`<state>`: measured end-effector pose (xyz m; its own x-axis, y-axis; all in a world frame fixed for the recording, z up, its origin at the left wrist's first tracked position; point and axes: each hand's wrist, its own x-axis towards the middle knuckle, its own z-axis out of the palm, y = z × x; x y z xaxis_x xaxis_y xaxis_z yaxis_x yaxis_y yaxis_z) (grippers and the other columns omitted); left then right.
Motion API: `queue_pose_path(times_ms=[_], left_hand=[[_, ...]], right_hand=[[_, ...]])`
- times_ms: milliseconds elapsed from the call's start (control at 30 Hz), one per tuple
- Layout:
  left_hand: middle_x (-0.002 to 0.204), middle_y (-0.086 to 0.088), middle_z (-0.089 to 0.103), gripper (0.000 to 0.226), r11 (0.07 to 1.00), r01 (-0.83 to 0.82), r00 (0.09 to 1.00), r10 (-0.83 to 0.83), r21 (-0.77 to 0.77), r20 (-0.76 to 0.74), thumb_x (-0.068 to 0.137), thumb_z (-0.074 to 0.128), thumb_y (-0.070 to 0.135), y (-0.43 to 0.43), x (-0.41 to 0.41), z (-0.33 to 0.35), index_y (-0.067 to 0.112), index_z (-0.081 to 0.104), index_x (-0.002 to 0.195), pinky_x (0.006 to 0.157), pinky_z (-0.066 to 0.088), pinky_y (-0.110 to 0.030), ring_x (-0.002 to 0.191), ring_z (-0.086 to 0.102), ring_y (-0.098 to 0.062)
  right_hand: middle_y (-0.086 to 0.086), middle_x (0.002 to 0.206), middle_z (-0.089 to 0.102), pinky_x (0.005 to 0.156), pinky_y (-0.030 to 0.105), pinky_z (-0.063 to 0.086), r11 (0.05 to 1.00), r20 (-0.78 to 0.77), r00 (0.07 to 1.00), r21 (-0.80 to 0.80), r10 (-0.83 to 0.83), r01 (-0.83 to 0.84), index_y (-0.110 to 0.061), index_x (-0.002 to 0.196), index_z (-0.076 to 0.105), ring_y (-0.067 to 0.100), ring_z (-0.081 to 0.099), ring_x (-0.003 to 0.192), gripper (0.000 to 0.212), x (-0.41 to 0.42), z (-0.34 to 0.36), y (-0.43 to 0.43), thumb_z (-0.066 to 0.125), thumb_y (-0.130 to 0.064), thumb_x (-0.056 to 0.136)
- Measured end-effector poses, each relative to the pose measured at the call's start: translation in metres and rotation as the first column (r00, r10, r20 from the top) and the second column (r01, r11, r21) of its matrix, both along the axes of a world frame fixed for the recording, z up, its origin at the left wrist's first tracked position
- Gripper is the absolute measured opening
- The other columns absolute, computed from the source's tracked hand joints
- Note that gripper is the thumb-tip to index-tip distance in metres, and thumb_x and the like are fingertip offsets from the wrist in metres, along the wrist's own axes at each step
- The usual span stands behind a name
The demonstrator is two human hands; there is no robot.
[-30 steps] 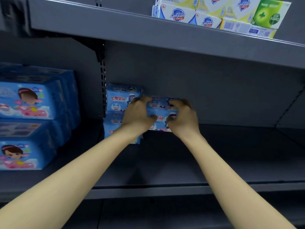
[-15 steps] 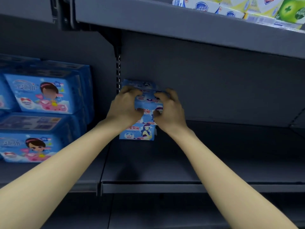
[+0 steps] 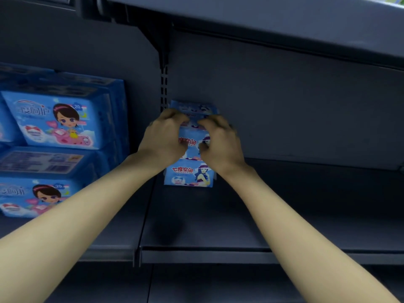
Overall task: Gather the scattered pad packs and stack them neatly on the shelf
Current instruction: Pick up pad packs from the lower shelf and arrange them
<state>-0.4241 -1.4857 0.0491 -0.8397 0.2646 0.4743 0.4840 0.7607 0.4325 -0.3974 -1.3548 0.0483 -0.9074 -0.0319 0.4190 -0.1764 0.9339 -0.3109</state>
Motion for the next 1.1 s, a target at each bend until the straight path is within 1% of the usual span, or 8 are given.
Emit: queue_pose_path(times_ms=[167, 267, 400, 533, 700, 867, 1000, 1100], left_hand=[[0.131, -0.01, 0.046, 0.045, 1.0, 0.009, 1.0, -0.009, 0.014, -0.009, 0.079, 0.062, 0.003, 0.001, -0.007, -0.002, 0.009, 0.055, 0.123, 0.088, 0.039, -0.03, 0.115, 0.051, -0.027], [0.13, -0.01, 0.047, 0.044, 0.999, 0.018, 1.0, -0.017, 0.036, -0.022, 0.079, 0.063, 0.002, 0.0, -0.011, -0.002, 0.008, 0.056, 0.122, 0.088, 0.039, -0.029, 0.114, 0.051, -0.027], [0.131, -0.011, 0.047, 0.044, 0.999, 0.023, 0.999, -0.022, 0.046, -0.041, 0.079, 0.063, 0.003, 0.0, -0.014, -0.005, 0.006, 0.055, 0.123, 0.087, 0.038, -0.026, 0.115, 0.051, -0.025], [0.132, -0.011, 0.046, 0.045, 0.999, 0.021, 0.998, -0.019, 0.04, -0.052, 0.08, 0.063, 0.003, 0.0, -0.015, -0.007, 0.006, 0.054, 0.124, 0.087, 0.039, -0.028, 0.114, 0.051, -0.027], [0.13, -0.011, 0.048, 0.044, 0.999, 0.022, 0.999, -0.021, 0.038, -0.047, 0.08, 0.063, 0.002, 0.0, -0.016, -0.01, 0.007, 0.055, 0.123, 0.088, 0.04, -0.03, 0.113, 0.052, -0.029], [0.131, -0.012, 0.047, 0.044, 0.999, 0.026, 0.999, -0.026, 0.028, -0.032, 0.081, 0.062, 0.003, 0.0, -0.017, -0.013, 0.007, 0.053, 0.124, 0.094, 0.039, -0.034, 0.114, 0.051, -0.03], [0.13, -0.013, 0.047, 0.043, 0.999, 0.033, 0.999, -0.032, 0.041, -0.028, 0.081, 0.062, 0.002, 0.0, -0.017, -0.013, 0.007, 0.055, 0.123, 0.092, 0.04, -0.034, 0.113, 0.051, -0.031], [0.13, -0.013, 0.047, 0.043, 0.998, 0.04, 0.999, -0.039, 0.038, -0.024, 0.081, 0.063, 0.002, 0.0, -0.016, -0.013, 0.007, 0.054, 0.123, 0.095, 0.039, -0.036, 0.113, 0.051, -0.031]], right_hand=[[0.006, 0.138, 0.042, 0.096, 0.024, 0.032, 1.0, -0.015, 1.0, -0.01, 0.002, -0.002, -0.012, 0.133, 0.05, 0.031, 0.045, 0.117, 0.049, -0.007, -0.001, 0.001, 0.055, 0.001, 0.086], [0.005, 0.139, 0.041, 0.095, 0.027, 0.034, 1.0, -0.005, 1.0, -0.009, -0.004, 0.004, -0.013, 0.134, 0.049, 0.033, 0.044, 0.118, 0.05, -0.011, -0.003, 0.002, 0.055, 0.002, 0.086], [0.005, 0.141, 0.039, 0.096, 0.027, 0.032, 1.0, 0.004, 1.0, 0.016, -0.014, 0.014, -0.014, 0.135, 0.047, 0.033, 0.043, 0.119, 0.054, -0.016, -0.004, 0.004, 0.055, 0.003, 0.085], [0.006, 0.14, 0.04, 0.096, 0.027, 0.032, 1.0, -0.005, 1.0, 0.027, -0.01, 0.01, -0.013, 0.134, 0.048, 0.033, 0.044, 0.119, 0.055, -0.019, -0.007, 0.004, 0.056, 0.004, 0.083], [0.004, 0.143, 0.037, 0.096, 0.027, 0.032, 0.999, -0.009, 1.0, 0.042, -0.02, 0.02, -0.015, 0.136, 0.046, 0.033, 0.042, 0.119, 0.056, -0.021, -0.009, 0.004, 0.055, 0.004, 0.084], [0.005, 0.143, 0.038, 0.096, 0.026, 0.031, 0.999, -0.014, 1.0, 0.047, -0.018, 0.018, -0.015, 0.137, 0.046, 0.033, 0.042, 0.119, 0.057, -0.022, -0.011, 0.005, 0.054, 0.004, 0.084], [0.005, 0.143, 0.039, 0.096, 0.028, 0.032, 0.999, -0.013, 1.0, 0.039, -0.022, 0.023, -0.015, 0.136, 0.047, 0.035, 0.042, 0.118, 0.056, -0.022, -0.01, 0.005, 0.053, 0.005, 0.084], [0.004, 0.143, 0.038, 0.095, 0.028, 0.033, 0.999, -0.007, 1.0, 0.044, -0.029, 0.029, -0.016, 0.137, 0.046, 0.034, 0.041, 0.118, 0.056, -0.022, -0.011, 0.005, 0.052, 0.004, 0.085]])
